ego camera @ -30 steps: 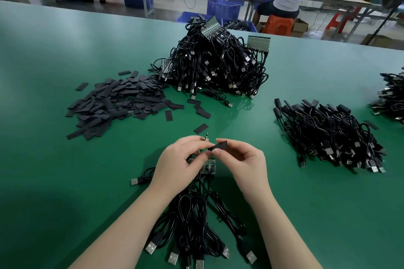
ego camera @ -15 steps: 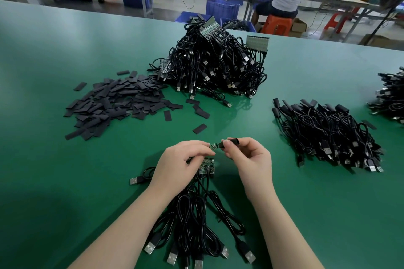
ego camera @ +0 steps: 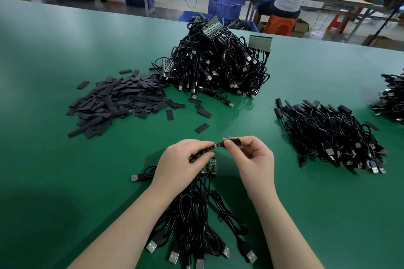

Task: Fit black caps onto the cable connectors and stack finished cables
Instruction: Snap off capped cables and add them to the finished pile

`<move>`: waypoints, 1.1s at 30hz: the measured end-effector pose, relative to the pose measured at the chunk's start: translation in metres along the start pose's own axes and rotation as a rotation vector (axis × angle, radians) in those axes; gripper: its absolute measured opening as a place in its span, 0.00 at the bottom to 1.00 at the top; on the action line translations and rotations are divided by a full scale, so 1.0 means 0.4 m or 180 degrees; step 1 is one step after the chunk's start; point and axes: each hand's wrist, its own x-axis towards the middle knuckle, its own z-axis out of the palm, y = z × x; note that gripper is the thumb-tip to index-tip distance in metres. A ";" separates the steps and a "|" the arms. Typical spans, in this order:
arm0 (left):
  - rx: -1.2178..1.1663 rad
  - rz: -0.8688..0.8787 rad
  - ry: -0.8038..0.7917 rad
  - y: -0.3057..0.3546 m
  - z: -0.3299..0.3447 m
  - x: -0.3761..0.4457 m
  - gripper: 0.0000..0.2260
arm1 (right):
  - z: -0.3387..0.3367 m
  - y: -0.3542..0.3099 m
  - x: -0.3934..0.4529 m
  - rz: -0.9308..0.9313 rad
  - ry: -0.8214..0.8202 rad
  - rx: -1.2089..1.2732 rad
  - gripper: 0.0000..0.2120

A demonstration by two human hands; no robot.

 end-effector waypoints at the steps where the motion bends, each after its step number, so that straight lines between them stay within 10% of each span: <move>1: 0.0027 0.0026 0.0002 -0.002 0.000 0.000 0.11 | 0.003 0.001 -0.001 -0.0027 -0.0037 -0.0033 0.07; 33: 0.0129 0.0164 0.0127 0.039 -0.014 -0.011 0.10 | 0.019 0.012 -0.012 0.0302 -0.0405 0.0206 0.07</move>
